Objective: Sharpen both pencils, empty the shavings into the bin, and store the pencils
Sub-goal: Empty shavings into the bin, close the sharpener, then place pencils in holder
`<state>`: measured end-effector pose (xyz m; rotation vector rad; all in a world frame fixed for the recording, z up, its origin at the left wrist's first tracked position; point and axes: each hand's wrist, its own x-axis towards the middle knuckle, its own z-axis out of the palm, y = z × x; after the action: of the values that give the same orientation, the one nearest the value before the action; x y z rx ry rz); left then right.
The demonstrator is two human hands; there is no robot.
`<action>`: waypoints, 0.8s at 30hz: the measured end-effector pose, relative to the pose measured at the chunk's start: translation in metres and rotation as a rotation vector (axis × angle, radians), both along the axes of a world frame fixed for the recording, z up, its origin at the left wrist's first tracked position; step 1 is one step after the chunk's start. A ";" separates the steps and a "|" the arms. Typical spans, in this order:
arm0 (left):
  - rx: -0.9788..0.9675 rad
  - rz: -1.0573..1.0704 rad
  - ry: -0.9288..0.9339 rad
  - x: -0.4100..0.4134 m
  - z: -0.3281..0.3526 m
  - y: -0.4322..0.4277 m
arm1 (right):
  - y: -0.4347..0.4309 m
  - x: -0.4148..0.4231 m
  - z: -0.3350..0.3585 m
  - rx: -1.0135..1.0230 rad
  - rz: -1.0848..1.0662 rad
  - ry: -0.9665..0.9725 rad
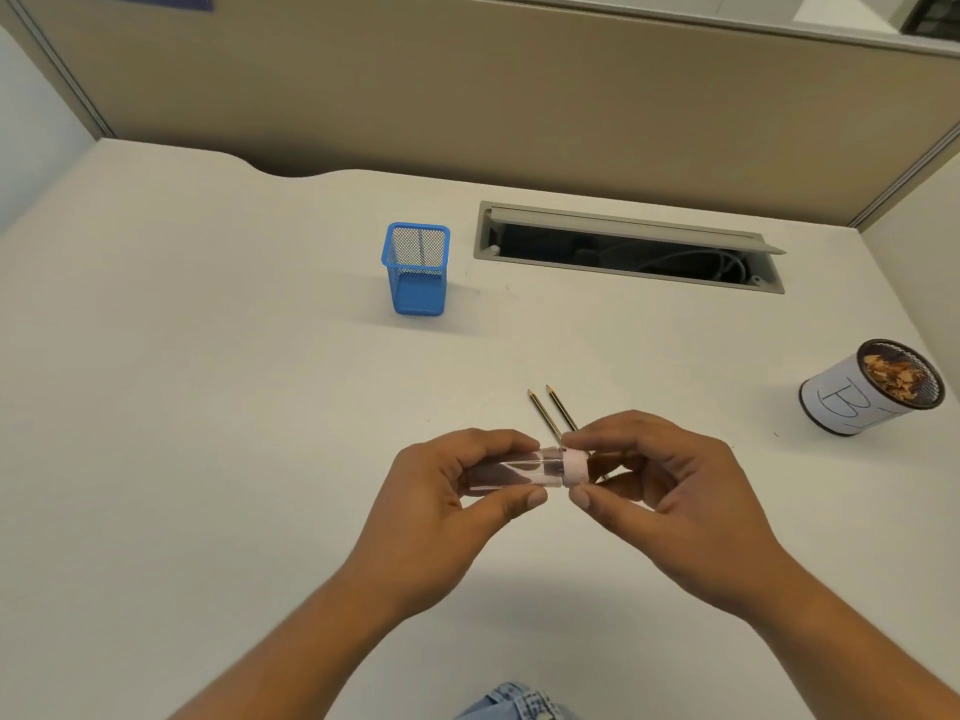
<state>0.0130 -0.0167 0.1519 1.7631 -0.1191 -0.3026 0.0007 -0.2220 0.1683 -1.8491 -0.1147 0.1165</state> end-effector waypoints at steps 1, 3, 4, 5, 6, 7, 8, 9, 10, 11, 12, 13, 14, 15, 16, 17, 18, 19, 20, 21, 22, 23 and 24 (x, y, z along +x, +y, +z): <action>0.003 0.004 0.001 0.000 -0.001 0.000 | 0.001 0.001 -0.001 -0.008 -0.003 0.000; 0.007 0.017 0.002 -0.001 -0.004 0.001 | 0.002 0.002 -0.003 -0.007 -0.007 0.019; 0.009 0.026 0.001 -0.001 -0.005 0.001 | 0.003 0.002 -0.005 0.004 -0.007 0.033; 0.011 0.036 0.000 -0.002 -0.006 0.001 | 0.003 0.002 -0.006 0.019 -0.009 0.050; 0.012 0.047 -0.003 -0.002 -0.007 0.001 | 0.003 0.002 -0.008 0.036 -0.014 0.064; 0.012 0.056 -0.007 -0.003 -0.009 0.001 | 0.003 0.003 -0.010 0.053 -0.019 0.076; 0.018 0.062 -0.015 -0.004 -0.010 0.001 | 0.004 0.003 -0.012 0.073 -0.024 0.088; 0.026 0.066 -0.028 -0.004 -0.011 0.001 | 0.005 0.003 -0.014 0.099 -0.031 0.103; 0.034 0.069 -0.048 -0.005 -0.012 0.001 | 0.005 0.003 -0.015 0.123 -0.041 0.119; 0.042 0.074 -0.072 -0.005 -0.013 0.002 | 0.006 0.004 -0.017 0.149 -0.048 0.135; 0.053 0.076 -0.105 -0.005 -0.014 0.003 | 0.007 0.004 -0.018 0.170 -0.051 0.147; 0.066 0.075 -0.143 -0.005 -0.015 0.004 | 0.008 0.004 -0.019 0.184 -0.048 0.151; 0.076 0.072 -0.180 -0.005 -0.016 0.006 | 0.009 0.005 -0.019 0.186 -0.036 0.143; 0.078 0.067 -0.200 -0.004 -0.017 0.008 | 0.009 0.005 -0.020 0.178 -0.020 0.123; 0.067 0.060 -0.194 -0.003 -0.017 0.010 | 0.008 0.006 -0.019 0.158 -0.001 0.089; 0.049 0.048 -0.161 -0.002 -0.016 0.011 | 0.008 0.006 -0.019 0.130 0.018 0.045; 0.031 0.031 -0.111 -0.001 -0.014 0.012 | 0.007 0.007 -0.019 0.099 0.036 0.001; 0.008 0.012 -0.053 0.000 -0.011 0.012 | 0.006 0.007 -0.019 0.073 0.052 -0.037; -0.018 -0.009 0.004 0.001 -0.009 0.012 | 0.005 0.007 -0.019 0.052 0.069 -0.066; -0.044 -0.031 0.050 0.003 -0.007 0.012 | 0.004 0.006 -0.019 0.030 0.083 -0.088; -0.067 -0.048 0.080 0.004 -0.006 0.012 | 0.003 0.006 -0.020 0.008 0.095 -0.105; -0.087 -0.060 0.098 0.005 -0.005 0.012 | 0.003 0.006 -0.020 -0.010 0.103 -0.115; -0.106 -0.067 0.108 0.006 -0.005 0.012 | 0.003 0.007 -0.021 -0.022 0.106 -0.120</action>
<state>0.0189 -0.0050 0.1465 1.6369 -0.1146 -0.4316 0.0075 -0.2191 0.1476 -1.8716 -0.2966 0.0810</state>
